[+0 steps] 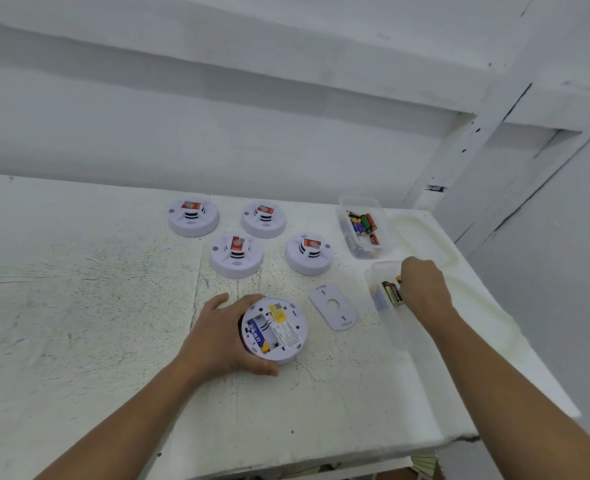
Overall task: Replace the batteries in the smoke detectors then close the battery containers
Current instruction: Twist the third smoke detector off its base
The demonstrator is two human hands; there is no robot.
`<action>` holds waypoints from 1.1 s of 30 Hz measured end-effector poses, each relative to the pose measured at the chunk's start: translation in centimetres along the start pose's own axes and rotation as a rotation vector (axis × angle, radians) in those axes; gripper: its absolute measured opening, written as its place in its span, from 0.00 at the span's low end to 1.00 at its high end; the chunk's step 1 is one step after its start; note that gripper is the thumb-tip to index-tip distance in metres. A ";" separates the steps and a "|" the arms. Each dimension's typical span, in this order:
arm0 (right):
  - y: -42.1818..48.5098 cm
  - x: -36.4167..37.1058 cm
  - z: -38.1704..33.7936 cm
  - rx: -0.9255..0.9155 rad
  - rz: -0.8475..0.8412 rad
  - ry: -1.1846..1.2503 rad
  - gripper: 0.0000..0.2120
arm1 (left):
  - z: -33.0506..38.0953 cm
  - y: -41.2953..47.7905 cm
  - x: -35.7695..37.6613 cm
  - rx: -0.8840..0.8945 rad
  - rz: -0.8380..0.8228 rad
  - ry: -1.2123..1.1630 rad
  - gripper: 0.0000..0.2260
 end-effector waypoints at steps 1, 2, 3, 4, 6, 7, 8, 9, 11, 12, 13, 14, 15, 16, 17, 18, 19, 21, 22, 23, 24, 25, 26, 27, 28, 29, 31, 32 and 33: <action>-0.3 0.2 -0.2 -0.019 0.010 -0.031 0.18 | 0.0 0.0 0.0 0.001 -0.002 0.000 0.53; -0.4 0.4 -0.3 -0.034 0.017 -0.049 0.18 | 0.2 0.0 -0.1 0.002 0.000 0.000 0.54; -0.6 0.6 -0.4 -0.044 0.019 -0.058 0.18 | 0.3 0.0 -0.1 -0.002 0.000 -0.004 0.54; -0.6 0.7 -0.5 -0.043 0.024 -0.064 0.18 | 0.5 0.0 -0.3 -0.007 0.001 -0.009 0.54; -0.6 1.0 -0.5 -0.023 0.039 -0.055 0.15 | 0.7 -0.1 -0.4 -0.014 0.002 -0.015 0.54; -0.5 1.1 -0.5 -0.008 0.040 -0.053 0.12 | 0.8 -0.1 -0.5 -0.011 0.003 -0.014 0.54; -0.5 1.2 -0.5 0.005 0.033 -0.045 0.10 | 0.8 -0.1 -0.5 -0.006 0.003 -0.011 0.55; -0.3 1.4 -0.5 0.015 0.021 -0.035 0.10 | 0.9 -0.1 -0.5 -0.004 0.003 -0.015 0.55; 0.3 1.9 -0.3 0.029 0.001 -0.004 0.11 | 0.9 -0.1 -0.6 -0.003 0.001 -0.028 0.54; 0.7 2.0 -0.1 0.037 -0.009 0.020 0.12 | 1.0 -0.1 -0.6 0.004 0.001 -0.026 0.55; 1.1 2.1 0.1 0.047 -0.022 0.047 0.11 | 1.0 -0.1 -0.6 0.010 0.000 -0.022 0.55; 1.4 2.1 0.3 0.058 -0.031 0.081 0.09 | 1.0 -0.1 -0.6 0.017 -0.002 -0.018 0.54; 1.7 2.1 0.5 0.071 -0.041 0.125 0.09 | 1.0 -0.1 -0.6 0.021 -0.004 -0.018 0.54; 2.0 1.9 0.7 0.083 -0.050 0.175 0.09 | 1.0 -0.1 -0.5 0.023 -0.006 -0.020 0.54; 2.2 1.7 0.9 0.089 -0.058 0.237 0.11 | 0.9 0.0 -0.5 0.027 -0.007 -0.022 0.53; 2.3 1.5 1.1 0.093 -0.064 0.308 0.11 | 0.9 0.0 -0.5 0.029 -0.007 -0.022 0.53; 2.3 1.1 1.3 0.104 -0.072 0.383 0.12 | 0.8 0.0 -0.5 0.033 -0.006 -0.020 0.53; 2.0 0.2 2.0 0.150 -0.080 0.561 0.11 | 0.8 0.0 -0.4 0.035 -0.002 -0.019 0.54; 1.8 -0.3 2.3 0.174 -0.080 0.657 0.10 | 0.7 0.0 -0.4 0.034 -0.001 -0.019 0.54; 1.5 -0.9 2.5 0.187 -0.079 0.752 0.09 | 0.7 0.0 -0.4 0.033 -0.001 -0.018 0.54; 1.2 -1.6 2.5 0.185 -0.077 0.839 0.08 | 0.6 0.0 -0.3 0.036 -0.003 -0.015 0.54; 0.8 -2.1 2.4 0.171 -0.073 0.911 0.08 | 0.6 0.0 -0.3 0.039 -0.003 -0.010 0.54; 0.4 -2.7 2.1 0.146 -0.070 0.966 0.07 | 0.5 0.0 -0.3 0.042 -0.004 -0.005 0.54; -0.2 -3.1 1.7 0.113 -0.067 1.002 0.07 | 0.4 0.0 -0.2 0.046 -0.003 -0.002 0.54; -1.0 -3.4 1.0 0.074 -0.074 1.024 0.07 | 0.5 0.0 -0.2 0.049 0.000 -0.004 0.54; -2.0 -3.6 0.1 0.027 -0.094 1.028 0.07 | 0.4 0.0 -0.2 0.052 0.002 -0.005 0.53; -4.7 -3.0 -2.2 -0.110 -0.168 0.972 0.07 | 0.5 0.1 -0.2 0.062 0.005 0.002 0.52; -6.2 -2.4 -3.4 -0.191 -0.220 0.922 0.07 | 0.6 0.0 -0.2 0.065 0.007 0.003 0.52; -7.7 -1.6 -4.6 -0.274 -0.275 0.864 0.07 | 0.6 0.0 -0.3 0.068 0.010 0.000 0.52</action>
Point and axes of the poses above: each hand's wrist, its own y-axis towards the middle knuckle, its own x-axis out of the palm, z = x × y, the point moved 4 cm from there along y, towards the middle knuckle, and after that the axes turned 14 degrees about x, right-handed, at the moved point
